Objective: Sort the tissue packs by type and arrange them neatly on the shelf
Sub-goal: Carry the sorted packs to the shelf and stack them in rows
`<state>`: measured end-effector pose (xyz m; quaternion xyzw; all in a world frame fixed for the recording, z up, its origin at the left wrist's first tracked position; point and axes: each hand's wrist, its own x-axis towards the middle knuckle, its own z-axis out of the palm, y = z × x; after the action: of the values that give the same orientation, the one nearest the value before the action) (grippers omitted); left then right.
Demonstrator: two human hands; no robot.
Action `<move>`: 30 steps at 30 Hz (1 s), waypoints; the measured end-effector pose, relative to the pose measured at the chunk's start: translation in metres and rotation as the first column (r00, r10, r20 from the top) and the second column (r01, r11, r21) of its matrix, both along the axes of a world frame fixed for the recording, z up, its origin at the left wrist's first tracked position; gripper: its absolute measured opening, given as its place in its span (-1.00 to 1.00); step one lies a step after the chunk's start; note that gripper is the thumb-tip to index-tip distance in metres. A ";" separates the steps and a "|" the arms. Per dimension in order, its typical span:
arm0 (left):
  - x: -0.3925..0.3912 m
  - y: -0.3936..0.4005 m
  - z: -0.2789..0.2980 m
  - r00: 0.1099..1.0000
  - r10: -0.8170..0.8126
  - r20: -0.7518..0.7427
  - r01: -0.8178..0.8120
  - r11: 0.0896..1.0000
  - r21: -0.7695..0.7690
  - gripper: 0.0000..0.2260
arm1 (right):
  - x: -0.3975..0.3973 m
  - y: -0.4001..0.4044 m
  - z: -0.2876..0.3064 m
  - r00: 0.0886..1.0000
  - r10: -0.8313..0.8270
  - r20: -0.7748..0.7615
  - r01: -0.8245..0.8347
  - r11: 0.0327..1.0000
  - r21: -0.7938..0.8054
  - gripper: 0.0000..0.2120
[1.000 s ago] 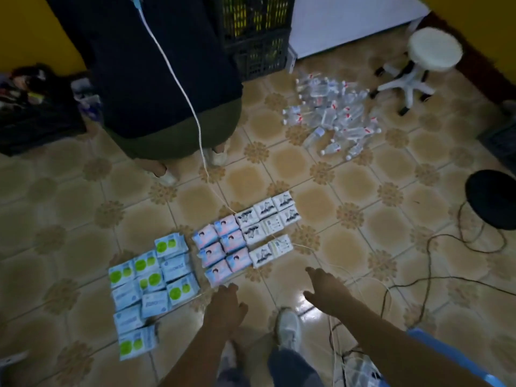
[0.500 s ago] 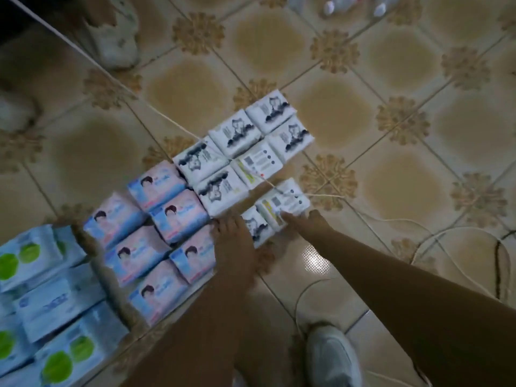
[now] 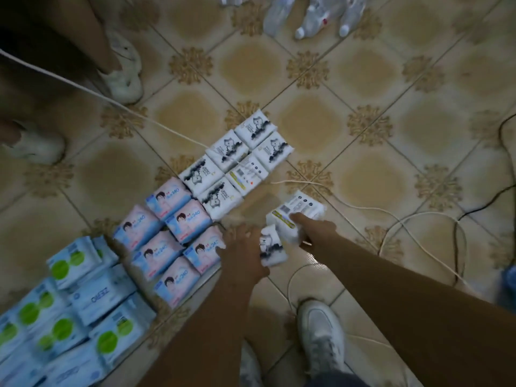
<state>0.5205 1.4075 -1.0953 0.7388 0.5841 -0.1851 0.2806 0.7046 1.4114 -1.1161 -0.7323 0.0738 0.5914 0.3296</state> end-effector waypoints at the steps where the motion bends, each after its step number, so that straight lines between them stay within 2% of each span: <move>1: 0.000 -0.002 0.026 1.000 0.004 0.016 -0.003 1.000 -0.018 -0.19 | 0.003 -0.005 0.031 1.000 0.015 -0.004 -0.015 0.999 -0.035 -0.09; 2: -0.001 -0.003 0.057 0.999 0.018 0.030 -0.017 0.999 -0.040 -0.18 | 0.006 -0.007 0.062 0.999 0.044 -0.018 -0.045 0.998 -0.042 -0.09; 5: 0.005 0.010 0.178 0.987 0.144 0.077 -0.138 0.987 -0.079 -0.12 | 0.017 0.001 0.184 0.989 0.129 -0.070 -0.126 0.991 0.043 -0.41; 6: 0.007 0.013 0.224 0.973 0.212 0.087 -0.206 0.976 -0.077 -0.10 | 0.020 0.004 0.229 0.984 0.163 -0.066 -0.158 0.985 0.070 -0.45; 11: 0.005 -0.003 0.454 0.863 0.452 0.227 -0.453 0.890 -0.049 -0.13 | 0.020 -0.004 0.473 0.965 0.262 0.015 -0.258 0.935 0.243 -0.39; 13: -0.005 -0.017 0.532 0.756 0.534 0.379 -0.541 0.835 -0.099 -0.15 | 0.015 -0.015 0.560 0.947 0.320 0.010 -0.305 0.890 0.339 -0.48; 15: -0.021 -0.036 0.608 0.582 0.588 0.562 -0.596 0.778 -0.196 -0.19 | 0.002 -0.029 0.632 0.936 0.351 0.014 -0.326 0.854 0.405 -0.56; 17: -0.044 -0.060 0.672 0.433 0.589 0.682 -0.651 0.728 -0.215 -0.27 | -0.019 -0.040 0.687 0.909 0.417 0.013 -0.371 0.793 0.484 -0.69; 19: -0.069 -0.091 0.725 0.264 0.588 0.764 -0.754 0.620 -0.217 -0.46 | -0.049 -0.050 0.737 0.857 0.513 0.055 -0.449 0.689 0.569 -0.73; 21: -0.097 -0.128 0.771 0.091 0.568 0.818 -0.855 0.466 -0.229 -0.67 | -0.085 -0.058 0.779 0.791 0.607 0.079 -0.505 0.575 0.644 -0.70; 22: -0.111 -0.149 0.789 0.023 0.559 0.829 -0.899 0.375 -0.228 -0.67 | -0.106 -0.064 0.797 0.753 0.650 0.103 -0.533 0.509 0.676 -0.68; 25: -0.155 -0.215 0.844 -0.181 0.471 0.863 -0.973 0.042 -0.227 -0.38 | -0.173 -0.090 0.856 0.650 0.727 0.223 -0.595 0.304 0.744 -0.53; 26: -0.169 -0.238 0.862 -0.238 0.422 0.875 -0.970 -0.049 -0.240 -0.35 | -0.196 -0.102 0.874 0.618 0.735 0.279 -0.612 0.227 0.758 -0.50; 28: -0.197 -0.285 0.896 -0.278 0.353 0.893 -0.960 -0.143 -0.242 -0.45 | -0.243 -0.132 0.914 0.543 0.731 0.412 -0.632 0.033 0.774 -0.56; 30: -0.223 -0.332 0.931 -0.294 0.299 0.908 -0.949 -0.206 -0.239 -0.51 | -0.284 -0.173 0.961 0.437 0.716 0.544 -0.591 -0.227 0.774 -0.56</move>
<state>0.2979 1.0755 -0.1645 0.1282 0.7189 0.6441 0.2280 0.4210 1.2386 -0.1550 -0.2698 -0.6652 0.6224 0.3120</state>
